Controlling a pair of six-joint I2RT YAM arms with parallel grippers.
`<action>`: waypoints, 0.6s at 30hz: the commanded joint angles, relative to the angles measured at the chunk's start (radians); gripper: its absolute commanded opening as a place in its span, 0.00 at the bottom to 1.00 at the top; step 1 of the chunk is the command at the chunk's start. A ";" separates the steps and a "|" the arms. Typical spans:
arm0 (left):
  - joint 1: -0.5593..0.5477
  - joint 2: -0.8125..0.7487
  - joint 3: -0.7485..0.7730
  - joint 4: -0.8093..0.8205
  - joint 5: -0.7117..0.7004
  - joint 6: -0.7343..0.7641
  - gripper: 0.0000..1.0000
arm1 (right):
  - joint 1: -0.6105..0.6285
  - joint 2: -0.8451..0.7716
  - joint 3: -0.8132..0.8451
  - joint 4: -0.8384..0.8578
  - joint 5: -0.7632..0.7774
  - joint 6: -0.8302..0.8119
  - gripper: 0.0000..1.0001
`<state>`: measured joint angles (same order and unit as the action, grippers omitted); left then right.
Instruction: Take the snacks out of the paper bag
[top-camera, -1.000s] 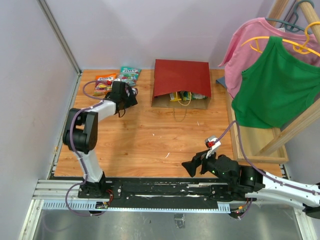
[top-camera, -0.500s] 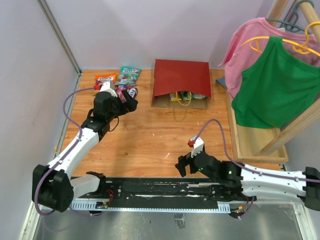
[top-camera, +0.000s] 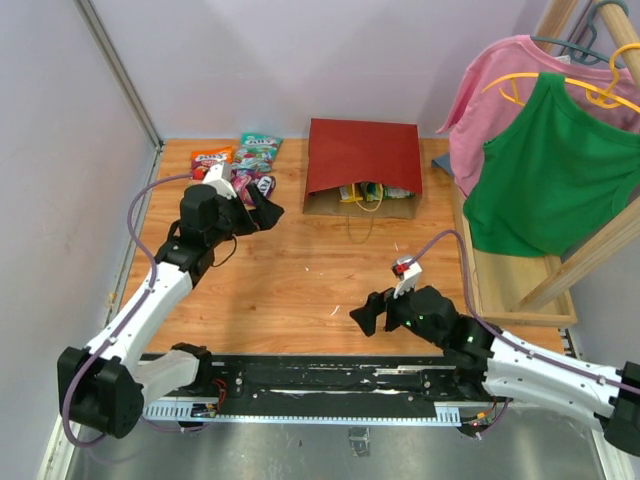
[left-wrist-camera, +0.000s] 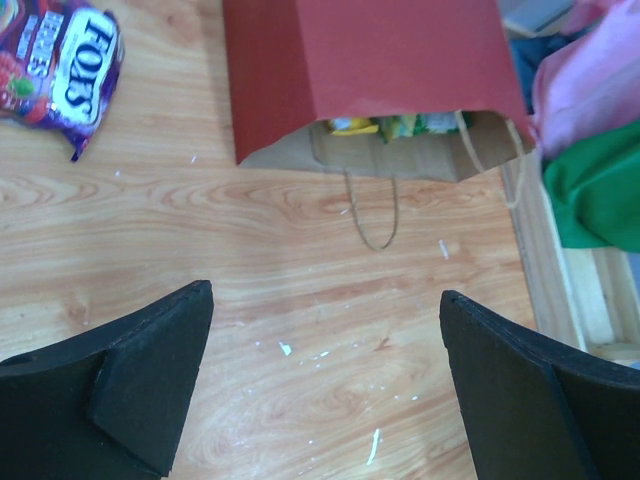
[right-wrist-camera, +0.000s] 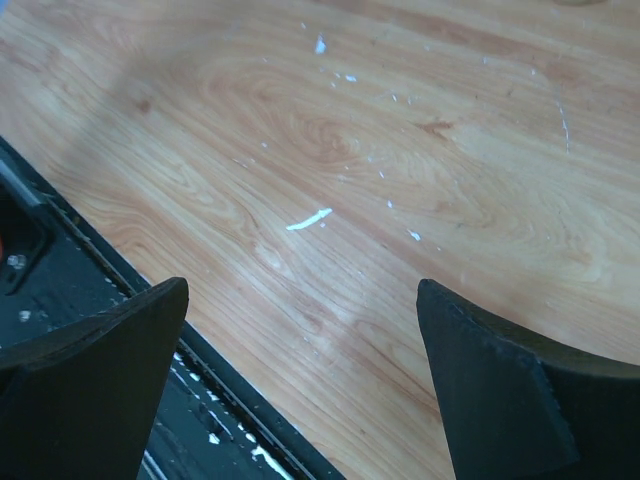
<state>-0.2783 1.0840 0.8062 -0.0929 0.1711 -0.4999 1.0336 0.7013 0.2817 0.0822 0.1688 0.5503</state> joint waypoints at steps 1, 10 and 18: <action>-0.006 -0.056 0.060 -0.013 0.027 -0.015 1.00 | -0.019 -0.110 0.010 -0.107 -0.011 -0.003 0.98; -0.005 -0.226 -0.101 0.007 0.062 -0.060 1.00 | -0.033 0.012 -0.008 -0.028 -0.023 0.015 0.98; -0.006 -0.330 -0.197 0.060 0.093 -0.090 1.00 | -0.054 0.219 0.067 0.055 -0.008 -0.041 0.98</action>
<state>-0.2783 0.8120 0.6796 -0.1024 0.2321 -0.5617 1.0134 0.8421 0.2962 0.0525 0.1574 0.5518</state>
